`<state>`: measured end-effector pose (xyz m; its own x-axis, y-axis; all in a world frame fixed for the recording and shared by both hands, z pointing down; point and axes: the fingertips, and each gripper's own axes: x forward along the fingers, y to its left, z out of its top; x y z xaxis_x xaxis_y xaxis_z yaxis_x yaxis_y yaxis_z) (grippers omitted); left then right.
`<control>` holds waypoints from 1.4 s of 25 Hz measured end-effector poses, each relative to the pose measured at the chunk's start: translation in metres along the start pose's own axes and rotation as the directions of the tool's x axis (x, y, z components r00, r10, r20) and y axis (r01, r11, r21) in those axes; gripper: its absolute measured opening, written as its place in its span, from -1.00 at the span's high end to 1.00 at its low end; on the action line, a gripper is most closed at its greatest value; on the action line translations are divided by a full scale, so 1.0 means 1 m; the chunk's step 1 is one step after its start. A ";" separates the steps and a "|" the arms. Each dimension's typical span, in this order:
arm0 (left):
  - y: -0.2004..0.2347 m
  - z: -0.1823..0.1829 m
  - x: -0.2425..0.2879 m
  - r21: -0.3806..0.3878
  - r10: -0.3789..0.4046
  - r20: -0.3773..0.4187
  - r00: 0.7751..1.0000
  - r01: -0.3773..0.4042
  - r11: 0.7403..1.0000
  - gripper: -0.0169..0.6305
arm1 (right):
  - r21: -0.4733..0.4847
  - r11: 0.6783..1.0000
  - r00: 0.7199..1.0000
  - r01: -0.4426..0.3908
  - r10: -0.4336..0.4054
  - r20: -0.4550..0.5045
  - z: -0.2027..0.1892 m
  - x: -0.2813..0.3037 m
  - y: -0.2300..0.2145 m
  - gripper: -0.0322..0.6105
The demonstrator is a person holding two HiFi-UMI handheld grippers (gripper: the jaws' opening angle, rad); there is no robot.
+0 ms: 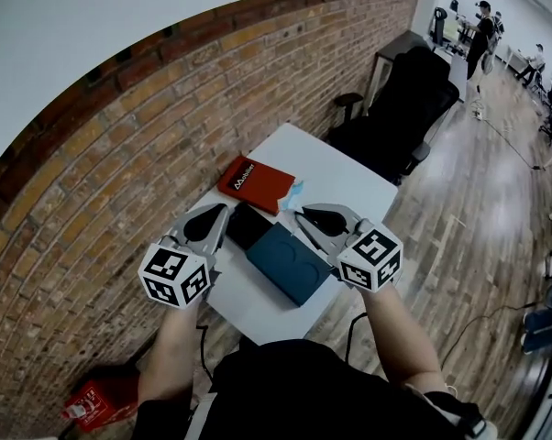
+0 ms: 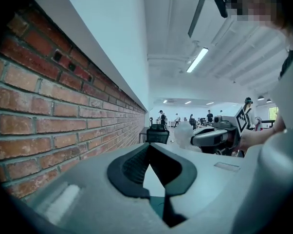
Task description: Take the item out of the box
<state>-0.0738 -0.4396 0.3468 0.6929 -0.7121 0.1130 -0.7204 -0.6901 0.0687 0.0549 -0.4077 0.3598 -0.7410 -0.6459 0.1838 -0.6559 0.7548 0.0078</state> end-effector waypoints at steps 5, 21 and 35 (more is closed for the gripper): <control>0.003 0.005 -0.020 0.047 0.005 0.013 1.000 -0.006 0.999 0.93 | 0.016 1.000 0.998 0.008 -0.008 0.063 0.012 -0.026 0.010 0.83; 0.031 -0.024 -0.063 -0.027 0.079 -0.013 0.997 -0.079 0.996 0.93 | 0.034 0.990 0.979 0.138 -0.141 0.147 -0.008 -0.080 0.003 0.88; 0.027 -0.025 -0.050 -0.027 0.067 -0.015 0.998 -0.067 0.997 0.93 | 0.147 0.981 0.972 0.128 -0.153 0.176 -0.010 -0.082 -0.005 0.88</control>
<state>-0.1285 -0.4193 0.3676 0.6426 -0.7548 0.1319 -0.7660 -0.6369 0.0872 0.1206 -0.3579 0.3550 -0.6452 -0.7640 0.0044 -0.7594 0.6407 -0.1135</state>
